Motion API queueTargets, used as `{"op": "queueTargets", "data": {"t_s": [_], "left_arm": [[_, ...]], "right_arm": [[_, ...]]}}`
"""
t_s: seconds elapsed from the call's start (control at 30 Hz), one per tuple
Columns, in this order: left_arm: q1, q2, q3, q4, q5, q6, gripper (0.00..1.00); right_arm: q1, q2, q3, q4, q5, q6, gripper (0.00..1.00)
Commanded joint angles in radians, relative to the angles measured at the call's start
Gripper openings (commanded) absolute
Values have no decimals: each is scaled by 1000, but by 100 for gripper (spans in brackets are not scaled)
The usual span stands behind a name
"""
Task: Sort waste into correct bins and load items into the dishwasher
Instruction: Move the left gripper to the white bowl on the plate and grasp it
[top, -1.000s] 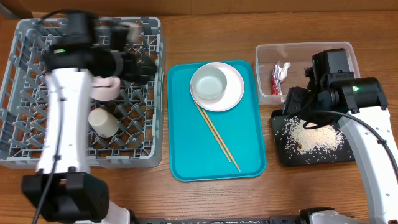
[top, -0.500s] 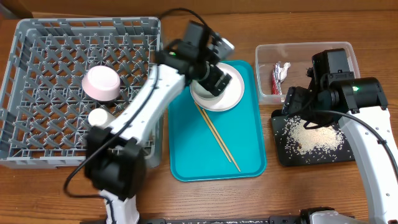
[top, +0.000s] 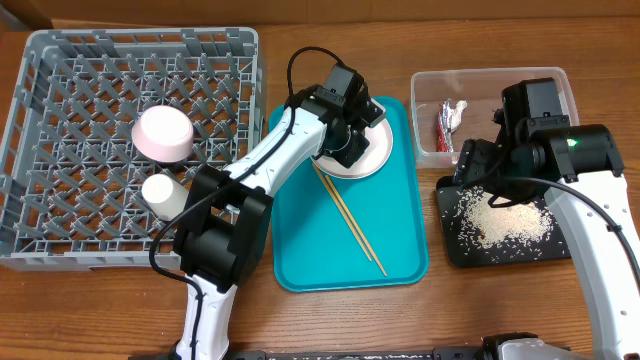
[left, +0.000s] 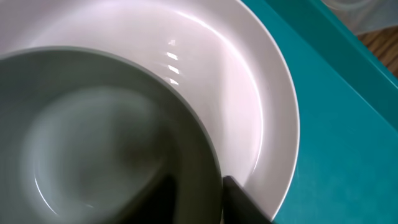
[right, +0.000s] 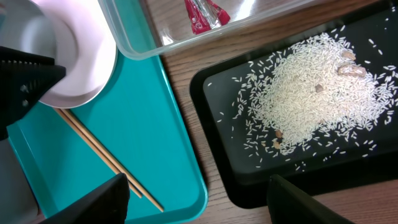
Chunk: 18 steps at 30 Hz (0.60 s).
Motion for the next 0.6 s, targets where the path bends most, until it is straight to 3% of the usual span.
{"op": "queueTargets", "data": {"t_s": [0.0, 0.3, 0.57], "left_arm": [[-4, 1, 15, 0, -6, -2, 4], [-4, -32, 15, -8, -6, -2, 4], [2, -172, 15, -17, -6, -11, 4]], "right_arm": [[-3, -9, 8, 2, 10, 1, 73], [-3, -9, 8, -5, 10, 1, 73], [-3, -9, 8, -6, 10, 1, 72]]}}
